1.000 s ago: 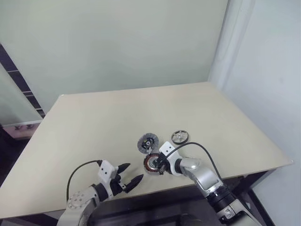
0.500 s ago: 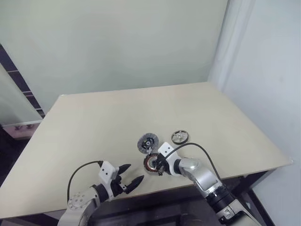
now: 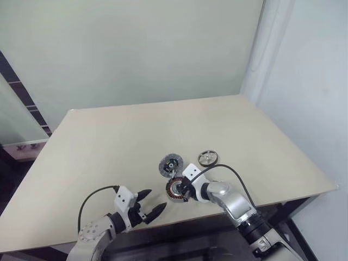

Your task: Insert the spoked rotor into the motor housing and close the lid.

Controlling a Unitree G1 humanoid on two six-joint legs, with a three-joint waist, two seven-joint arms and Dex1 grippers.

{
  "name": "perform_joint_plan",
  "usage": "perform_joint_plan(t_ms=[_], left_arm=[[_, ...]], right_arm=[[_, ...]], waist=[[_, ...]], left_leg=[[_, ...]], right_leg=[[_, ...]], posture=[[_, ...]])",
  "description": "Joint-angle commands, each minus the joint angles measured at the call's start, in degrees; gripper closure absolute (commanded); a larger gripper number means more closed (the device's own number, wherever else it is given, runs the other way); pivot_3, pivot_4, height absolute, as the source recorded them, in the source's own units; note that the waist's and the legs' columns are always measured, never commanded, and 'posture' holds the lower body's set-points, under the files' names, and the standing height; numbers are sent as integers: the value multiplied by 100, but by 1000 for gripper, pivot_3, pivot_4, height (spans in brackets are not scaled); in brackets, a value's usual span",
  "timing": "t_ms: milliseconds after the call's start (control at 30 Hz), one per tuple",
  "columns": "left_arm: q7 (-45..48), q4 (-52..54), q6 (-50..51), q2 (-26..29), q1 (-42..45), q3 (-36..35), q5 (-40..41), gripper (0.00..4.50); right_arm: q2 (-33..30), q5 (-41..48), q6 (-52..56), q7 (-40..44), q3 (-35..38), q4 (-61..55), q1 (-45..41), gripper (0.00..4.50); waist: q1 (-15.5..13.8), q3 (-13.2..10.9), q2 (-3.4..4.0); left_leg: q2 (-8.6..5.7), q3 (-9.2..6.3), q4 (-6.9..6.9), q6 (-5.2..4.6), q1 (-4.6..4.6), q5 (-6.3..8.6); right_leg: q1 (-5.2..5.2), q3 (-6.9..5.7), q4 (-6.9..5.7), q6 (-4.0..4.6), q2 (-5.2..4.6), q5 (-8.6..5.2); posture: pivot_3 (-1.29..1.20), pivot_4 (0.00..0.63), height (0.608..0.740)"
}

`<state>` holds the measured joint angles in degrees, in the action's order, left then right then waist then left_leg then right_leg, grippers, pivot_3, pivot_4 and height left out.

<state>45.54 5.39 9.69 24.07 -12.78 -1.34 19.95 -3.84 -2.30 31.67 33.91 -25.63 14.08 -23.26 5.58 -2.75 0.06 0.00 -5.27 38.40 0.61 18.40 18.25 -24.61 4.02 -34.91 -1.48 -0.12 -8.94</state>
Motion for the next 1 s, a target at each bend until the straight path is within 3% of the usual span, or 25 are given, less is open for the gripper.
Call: perform_joint_plan(t_ms=[33, 1000], left_arm=[[34, 117, -126, 50, 115, -4, -18, 0], [33, 101, -140, 55, 145, 16, -22, 0]], right_arm=[[-16, -28, 39, 13, -6, -198, -112, 3685], [-4, -37, 107, 22, -86, -181, -82, 3685]], waist=[[0, 0, 0], [0, 0, 0]], left_leg=[[0, 0, 0, 0, 0, 0], [0, 0, 0, 0, 0, 0]], right_leg=[[0, 0, 0, 0, 0, 0], [0, -1, 0, 0, 0, 0]], posture=[[0, 0, 740], [0, 0, 740]])
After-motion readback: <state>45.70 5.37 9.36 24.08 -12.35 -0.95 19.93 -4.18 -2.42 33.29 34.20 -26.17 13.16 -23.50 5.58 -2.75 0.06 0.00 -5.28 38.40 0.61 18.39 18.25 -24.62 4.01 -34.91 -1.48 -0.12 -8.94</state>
